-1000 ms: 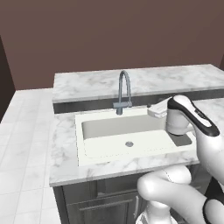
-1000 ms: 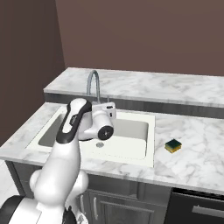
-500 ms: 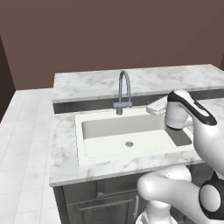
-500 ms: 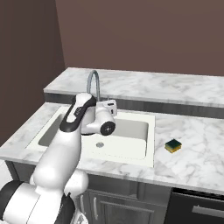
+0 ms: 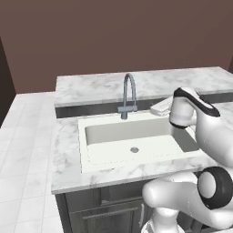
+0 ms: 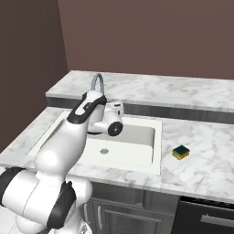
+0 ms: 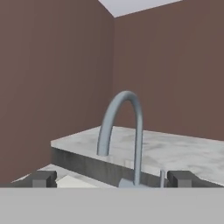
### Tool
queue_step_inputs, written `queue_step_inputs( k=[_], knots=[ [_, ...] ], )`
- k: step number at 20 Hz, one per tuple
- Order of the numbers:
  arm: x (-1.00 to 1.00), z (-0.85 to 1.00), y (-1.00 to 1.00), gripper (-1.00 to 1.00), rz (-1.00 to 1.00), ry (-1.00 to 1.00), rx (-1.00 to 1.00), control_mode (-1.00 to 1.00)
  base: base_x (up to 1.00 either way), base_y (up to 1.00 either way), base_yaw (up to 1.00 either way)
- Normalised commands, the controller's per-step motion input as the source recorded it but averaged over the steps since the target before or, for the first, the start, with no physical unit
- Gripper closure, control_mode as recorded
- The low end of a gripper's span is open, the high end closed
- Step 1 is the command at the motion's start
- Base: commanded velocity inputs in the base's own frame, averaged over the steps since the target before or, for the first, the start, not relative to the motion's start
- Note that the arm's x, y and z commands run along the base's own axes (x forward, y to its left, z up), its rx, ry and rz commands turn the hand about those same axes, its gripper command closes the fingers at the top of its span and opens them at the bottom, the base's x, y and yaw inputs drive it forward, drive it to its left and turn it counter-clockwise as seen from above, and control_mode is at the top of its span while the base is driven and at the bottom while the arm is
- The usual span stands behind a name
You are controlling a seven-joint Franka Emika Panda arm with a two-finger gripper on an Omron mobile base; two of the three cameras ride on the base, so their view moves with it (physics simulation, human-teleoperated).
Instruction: Soak the sponge with water for a few seconds and then drop it inside the sink.
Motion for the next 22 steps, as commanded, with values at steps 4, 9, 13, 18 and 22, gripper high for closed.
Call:
queue_step_inputs(
  k=[4, 9, 13, 18, 22],
  knots=[
    [0.23, -0.11, 0.00, -1.00, 0.02, 0.00, 0.00, -1.00, 0.00, 0.00, 0.00],
    [0.15, -0.12, 0.00, -1.00, 0.03, 0.00, 0.00, -1.00, 0.00, 0.00, 0.00],
    [0.06, -0.06, 0.00, -1.00, 0.03, 0.00, 0.00, -1.00, 0.00, 0.00, 0.00],
    [0.03, 0.00, 0.00, -1.00, 0.03, 0.00, 0.00, -1.00, 0.00, 0.00, 0.00],
    [0.09, 0.00, 0.00, -1.00, 0.02, 0.03, 0.00, -1.00, 0.00, 0.00, 0.00]
  ],
)
